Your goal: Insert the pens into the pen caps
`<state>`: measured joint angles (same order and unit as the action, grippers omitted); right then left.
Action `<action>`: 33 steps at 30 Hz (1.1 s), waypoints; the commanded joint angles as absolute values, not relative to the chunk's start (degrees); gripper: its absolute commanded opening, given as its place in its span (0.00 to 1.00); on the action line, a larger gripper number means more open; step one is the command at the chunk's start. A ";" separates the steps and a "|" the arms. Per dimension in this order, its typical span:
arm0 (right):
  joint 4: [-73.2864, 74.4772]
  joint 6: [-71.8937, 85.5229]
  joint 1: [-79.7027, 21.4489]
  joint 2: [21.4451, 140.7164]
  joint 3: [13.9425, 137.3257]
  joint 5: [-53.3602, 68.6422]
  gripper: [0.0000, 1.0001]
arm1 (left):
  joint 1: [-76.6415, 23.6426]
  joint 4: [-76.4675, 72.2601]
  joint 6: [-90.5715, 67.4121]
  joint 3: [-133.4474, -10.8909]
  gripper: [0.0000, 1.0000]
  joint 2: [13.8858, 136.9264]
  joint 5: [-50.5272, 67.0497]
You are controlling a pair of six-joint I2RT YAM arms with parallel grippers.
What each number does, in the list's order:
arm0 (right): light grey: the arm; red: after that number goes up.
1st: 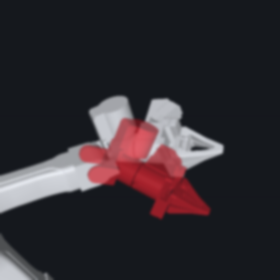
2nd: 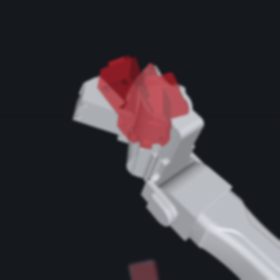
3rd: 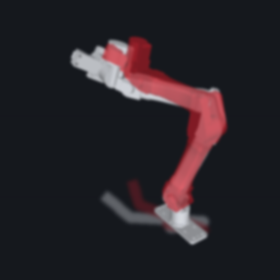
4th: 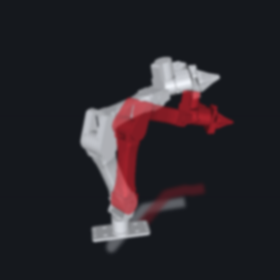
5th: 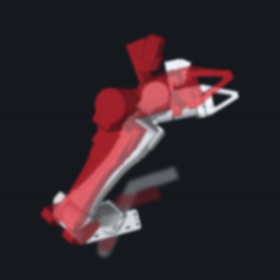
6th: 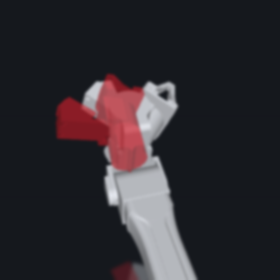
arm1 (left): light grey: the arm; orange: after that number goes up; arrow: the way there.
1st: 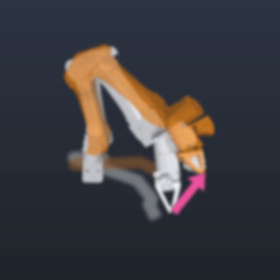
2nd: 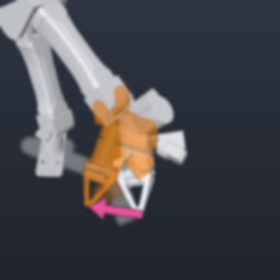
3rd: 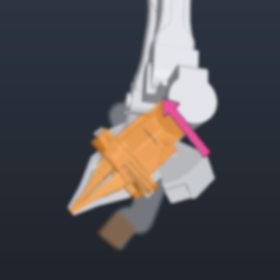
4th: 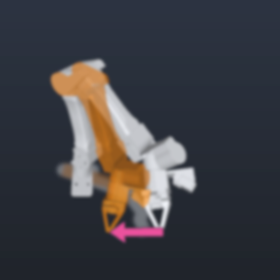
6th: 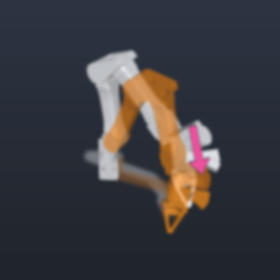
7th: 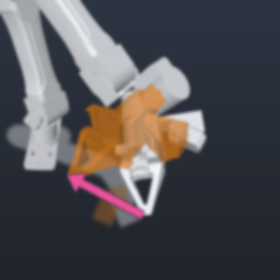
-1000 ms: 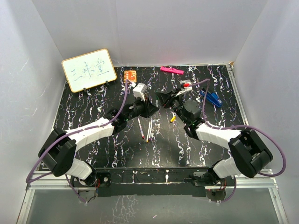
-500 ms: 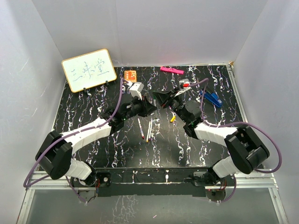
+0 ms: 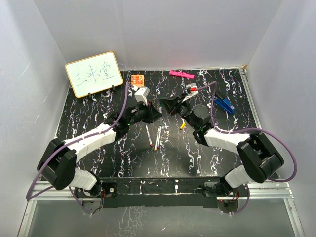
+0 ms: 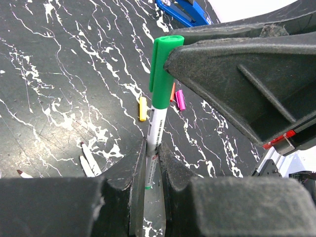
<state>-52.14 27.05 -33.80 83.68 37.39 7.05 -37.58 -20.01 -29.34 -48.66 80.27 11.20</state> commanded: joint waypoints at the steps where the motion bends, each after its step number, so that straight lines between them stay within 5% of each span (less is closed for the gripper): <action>1: -37.19 25.28 -37.09 85.81 35.20 13.68 0.00 | -34.06 -35.40 -28.67 -53.86 0.00 75.19 6.16; 20: -36.19 23.85 -39.36 89.03 45.57 1.30 0.00 | -33.42 -29.74 -29.64 -49.46 0.00 74.87 8.88; 27: -35.55 19.17 -39.02 84.79 51.53 -8.19 0.47 | -33.47 -21.64 -28.21 -46.83 0.00 75.65 6.66; 33: -38.30 16.51 -38.80 76.88 50.94 -14.89 0.57 | -33.43 -11.24 -25.23 -49.67 0.00 83.21 2.96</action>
<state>-34.70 19.70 -38.98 84.40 48.66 -8.12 -33.85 -18.11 -27.99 -47.09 78.59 6.81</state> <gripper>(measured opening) 0.553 0.103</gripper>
